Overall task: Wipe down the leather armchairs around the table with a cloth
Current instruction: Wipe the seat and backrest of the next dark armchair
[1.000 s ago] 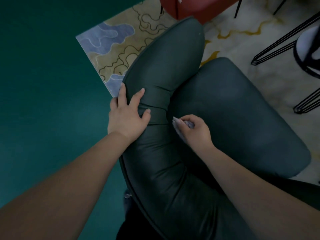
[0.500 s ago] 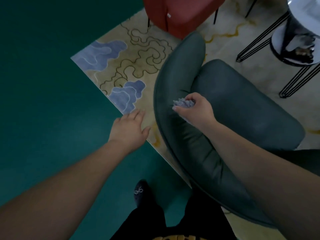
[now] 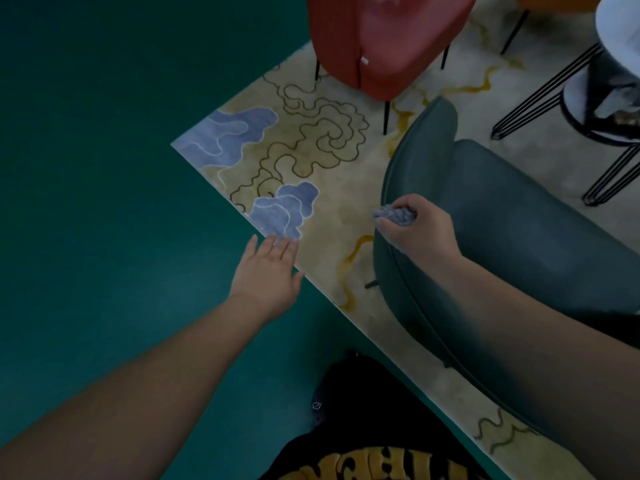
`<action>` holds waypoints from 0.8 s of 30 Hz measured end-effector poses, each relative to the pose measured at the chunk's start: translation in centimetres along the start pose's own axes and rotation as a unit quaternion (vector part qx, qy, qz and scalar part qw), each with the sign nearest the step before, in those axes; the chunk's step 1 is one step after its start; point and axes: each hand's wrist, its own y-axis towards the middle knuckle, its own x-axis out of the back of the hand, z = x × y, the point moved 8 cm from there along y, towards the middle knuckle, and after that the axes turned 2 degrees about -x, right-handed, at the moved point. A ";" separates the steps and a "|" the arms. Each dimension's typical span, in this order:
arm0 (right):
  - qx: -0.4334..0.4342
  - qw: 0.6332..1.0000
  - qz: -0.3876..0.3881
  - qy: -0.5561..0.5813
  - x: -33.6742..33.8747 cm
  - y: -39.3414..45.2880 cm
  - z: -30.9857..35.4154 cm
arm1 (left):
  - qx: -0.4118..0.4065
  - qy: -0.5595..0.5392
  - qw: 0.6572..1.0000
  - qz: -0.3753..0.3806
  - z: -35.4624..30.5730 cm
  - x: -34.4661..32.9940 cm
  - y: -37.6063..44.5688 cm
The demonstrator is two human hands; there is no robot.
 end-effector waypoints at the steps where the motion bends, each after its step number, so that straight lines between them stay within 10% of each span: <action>1: 0.003 1.000 0.001 0.000 -0.1 0.7 0.6 | -0.005 -0.004 1.000 -0.001 0.1 0.2 0.7; 24: -0.061 0.997 0.039 0.016 -4.5 25.7 7.7 | -0.022 -0.037 0.999 -0.011 13.1 12.1 26.5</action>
